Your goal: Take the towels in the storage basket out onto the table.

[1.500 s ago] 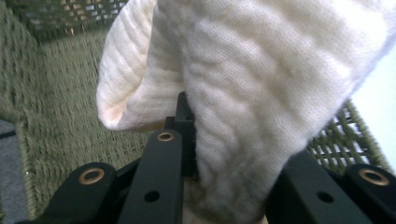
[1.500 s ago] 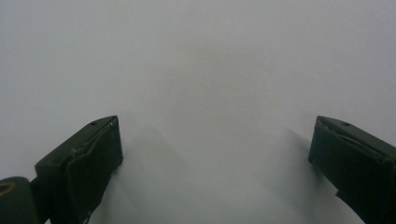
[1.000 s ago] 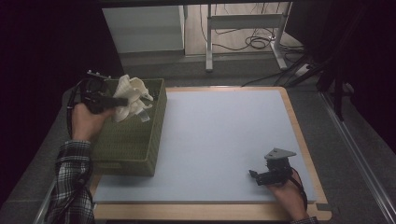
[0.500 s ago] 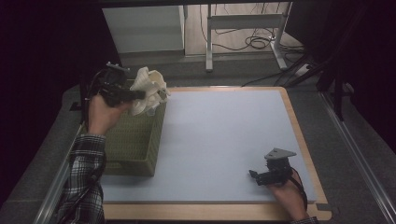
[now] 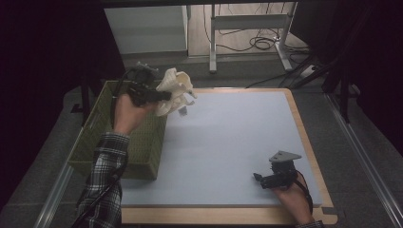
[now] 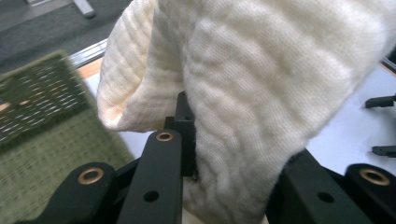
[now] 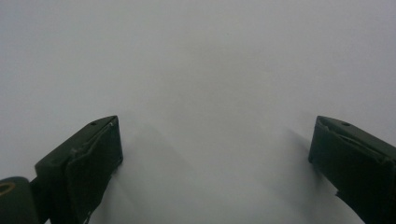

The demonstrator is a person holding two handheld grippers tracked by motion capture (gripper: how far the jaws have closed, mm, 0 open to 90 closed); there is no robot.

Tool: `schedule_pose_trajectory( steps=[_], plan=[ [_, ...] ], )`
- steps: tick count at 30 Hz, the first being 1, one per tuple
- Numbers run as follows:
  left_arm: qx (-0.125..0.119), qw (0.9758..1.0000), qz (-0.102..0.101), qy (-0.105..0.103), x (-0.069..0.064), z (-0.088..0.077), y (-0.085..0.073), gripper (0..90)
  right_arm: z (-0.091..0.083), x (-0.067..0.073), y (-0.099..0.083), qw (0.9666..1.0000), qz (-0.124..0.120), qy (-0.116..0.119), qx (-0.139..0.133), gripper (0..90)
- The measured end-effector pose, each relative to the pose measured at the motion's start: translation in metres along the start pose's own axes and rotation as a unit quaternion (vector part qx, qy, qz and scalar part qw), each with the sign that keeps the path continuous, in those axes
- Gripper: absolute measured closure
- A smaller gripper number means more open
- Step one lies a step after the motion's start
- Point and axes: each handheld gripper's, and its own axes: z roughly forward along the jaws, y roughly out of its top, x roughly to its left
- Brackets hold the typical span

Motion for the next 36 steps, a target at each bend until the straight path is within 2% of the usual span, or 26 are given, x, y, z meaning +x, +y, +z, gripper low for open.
schedule_pose_trajectory(
  steps=[3, 9, 10, 15, 19, 22, 23, 28, 29, 31, 32, 33, 34, 35, 36],
  plan=[
    [0.001, 1.0000, 0.006, -0.006, -0.005, 0.007, 0.002, 75.7, 0.000, 0.000, 0.000, 1.0000, 0.000, 0.001, 0.000, 2.8],
    [0.013, 0.9993, 0.028, -0.021, -0.025, 0.034, 0.003, 75.4, 0.000, 0.000, 0.000, 1.0000, 0.000, 0.001, 0.000, 2.8],
    [0.013, 0.9993, 0.028, -0.021, -0.025, 0.034, 0.003, 75.3, 0.000, 0.000, 0.000, 1.0000, 0.000, 0.001, 0.000, 2.8],
    [0.021, 0.9984, 0.040, -0.033, -0.044, 0.061, -0.002, 75.1, 0.000, 0.000, 0.000, 1.0000, 0.001, 0.001, 0.001, 2.8],
    [0.023, 0.9978, 0.046, -0.042, -0.055, 0.074, -0.005, 74.8, 0.000, 0.000, 0.000, 1.0000, 0.001, 0.001, 0.000, 2.8],
    [0.023, 0.9967, 0.058, -0.053, -0.070, 0.090, -0.007, 74.5, 0.000, 0.000, 0.000, 1.0000, 0.000, 0.001, 0.000, 2.9],
    [0.023, 0.9967, 0.058, -0.053, -0.070, 0.090, -0.007, 74.4, 0.000, 0.000, 0.000, 1.0000, 0.000, 0.001, 0.000, 2.9],
    [0.030, 0.9949, 0.069, -0.068, -0.087, 0.115, -0.012, 73.9, 0.000, 0.000, 0.000, 1.0000, 0.001, 0.001, 0.000, 2.8],
    [0.035, 0.9943, 0.071, -0.071, -0.092, 0.126, -0.016, 73.8, 0.000, 0.000, 0.000, 1.0000, 0.001, 0.001, 0.000, 2.8],
    [0.038, 0.9941, 0.073, -0.070, -0.094, 0.132, -0.018, 73.6, 0.000, 0.000, 0.000, 1.0000, 0.001, 0.001, 0.000, 2.9],
    [0.045, 0.9938, 0.076, -0.068, -0.098, 0.143, -0.022, 73.4, 0.000, 0.000, 0.000, 1.0000, 0.001, 0.001, 0.000, 2.9],
    [0.045, 0.9938, 0.076, -0.068, -0.098, 0.143, -0.022, 73.4, 0.000, 0.000, 0.000, 1.0000, 0.001, 0.001, 0.000, 2.9],
    [0.048, 0.9939, 0.073, -0.068, -0.100, 0.155, -0.028, 73.4, 0.000, 0.000, 0.000, 1.0000, 0.001, 0.001, 0.001, 2.8],
    [0.048, 0.9939, 0.073, -0.068, -0.100, 0.155, -0.028, 73.3, 0.000, 0.000, 0.000, 1.0000, 0.001, 0.000, 0.000, 2.8],
    [0.053, 0.9940, 0.072, -0.063, -0.100, 0.166, -0.034, 73.2, 0.000, 0.000, 0.000, 1.0000, 0.001, 0.000, 0.000, 2.8]
  ],
)
